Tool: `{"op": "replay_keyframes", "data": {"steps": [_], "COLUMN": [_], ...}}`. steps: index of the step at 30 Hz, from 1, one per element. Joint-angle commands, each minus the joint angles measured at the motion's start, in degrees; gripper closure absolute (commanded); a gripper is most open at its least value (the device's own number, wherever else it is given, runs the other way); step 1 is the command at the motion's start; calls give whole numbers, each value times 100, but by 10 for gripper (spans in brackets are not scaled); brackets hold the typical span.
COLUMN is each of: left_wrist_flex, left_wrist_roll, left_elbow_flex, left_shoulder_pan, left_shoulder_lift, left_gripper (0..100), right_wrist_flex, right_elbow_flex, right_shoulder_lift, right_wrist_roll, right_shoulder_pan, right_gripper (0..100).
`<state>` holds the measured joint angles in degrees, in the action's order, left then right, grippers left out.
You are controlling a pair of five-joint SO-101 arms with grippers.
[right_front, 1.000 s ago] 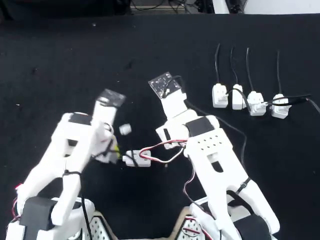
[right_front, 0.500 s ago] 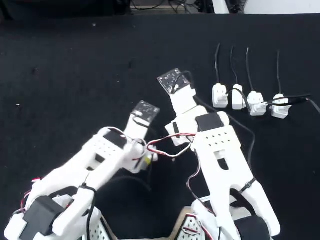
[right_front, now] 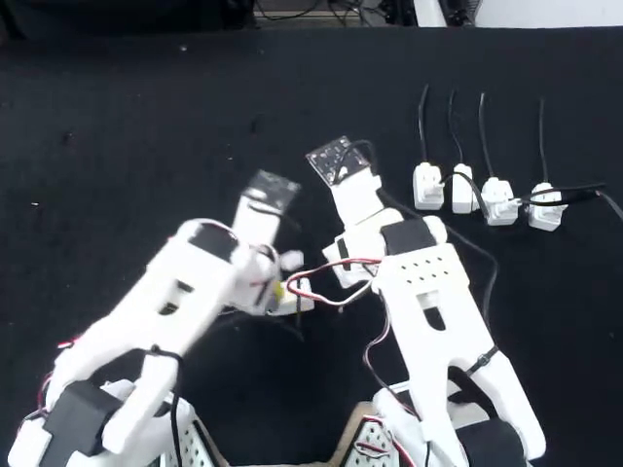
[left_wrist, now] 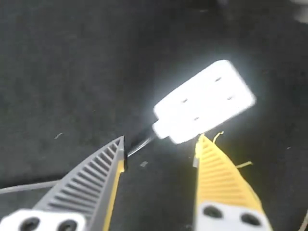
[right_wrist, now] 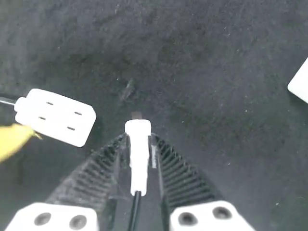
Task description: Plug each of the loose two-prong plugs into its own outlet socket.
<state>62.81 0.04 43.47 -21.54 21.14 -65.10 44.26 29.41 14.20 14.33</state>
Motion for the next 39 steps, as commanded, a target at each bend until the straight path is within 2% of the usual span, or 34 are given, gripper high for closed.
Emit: {"op": "replay_keyframes", "data": {"steps": [1,4,8,13,16,22,28,34,39], "left_wrist_flex": [633,651,510,-299,-809,-1495,-1503,-1495,-1495], "left_wrist_roll": [-448,-686,-958,-897,-484,-369,-369,-369,-369], "left_elbow_flex": [-629,-330,418,1604,2448,3679,4180,4444,4505], "left_shoulder_pan": [998,1420,2044,3099,3407,3433,3424,3424,3424], "left_shoulder_lift": [281,580,1266,2523,3323,4668,5662,6277,6426], "left_gripper": [799,856,866,866,866,866,869,869,869], "right_wrist_flex": [-457,-501,-475,-378,-413,-1618,-2778,-3051,-3015], "right_elbow_flex": [-532,-505,-391,-382,-602,-2035,-3547,-4066,-4048], "right_shoulder_lift": [4,4,-4,-84,-532,-1982,-2862,-3407,-3662], "right_wrist_roll": [-18,-26,-273,-440,-422,-422,-607,-1213,-1248], "right_shoulder_pan": [299,721,1178,1398,1398,1371,1363,1371,1371], "right_gripper": [988,988,988,988,988,988,988,988,988]}}
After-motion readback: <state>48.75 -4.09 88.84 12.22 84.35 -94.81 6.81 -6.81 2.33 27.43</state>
